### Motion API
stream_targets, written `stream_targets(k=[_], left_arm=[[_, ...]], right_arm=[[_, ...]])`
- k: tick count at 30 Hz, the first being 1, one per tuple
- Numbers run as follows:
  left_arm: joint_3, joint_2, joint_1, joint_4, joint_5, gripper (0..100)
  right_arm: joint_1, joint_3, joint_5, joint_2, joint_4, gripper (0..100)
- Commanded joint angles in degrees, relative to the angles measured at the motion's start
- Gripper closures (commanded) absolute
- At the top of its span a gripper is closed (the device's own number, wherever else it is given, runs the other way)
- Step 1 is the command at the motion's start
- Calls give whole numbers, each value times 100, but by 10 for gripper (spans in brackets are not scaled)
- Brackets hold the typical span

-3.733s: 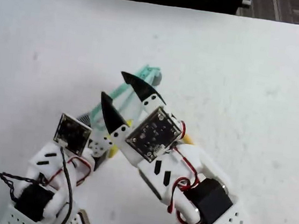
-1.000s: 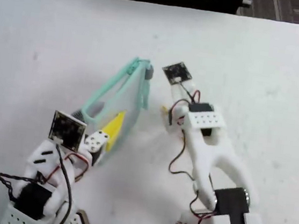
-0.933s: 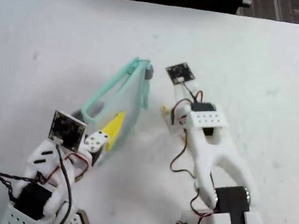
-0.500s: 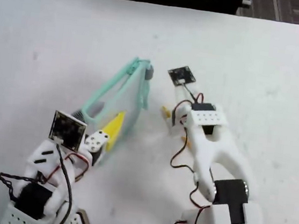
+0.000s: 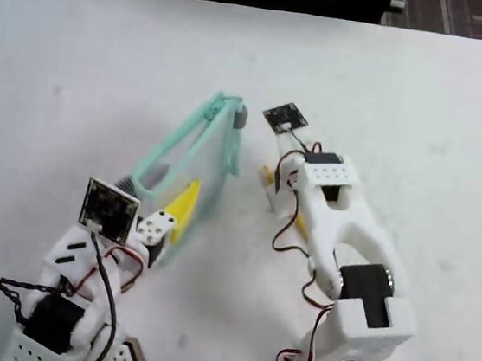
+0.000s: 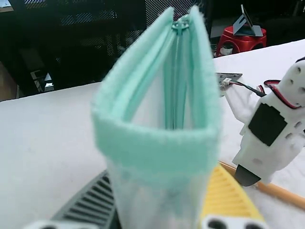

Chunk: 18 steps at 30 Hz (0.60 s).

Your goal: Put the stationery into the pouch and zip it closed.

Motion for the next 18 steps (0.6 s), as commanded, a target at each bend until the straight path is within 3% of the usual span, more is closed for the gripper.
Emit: stream_targets(k=[1,18], left_arm=[[-53,-127,-13,-158,-18,805],[-53,-127,-4,-158,-18,805]], right_arm=[[-13,-185,44,13,40,980],[-13,-167,79,13,40,982]])
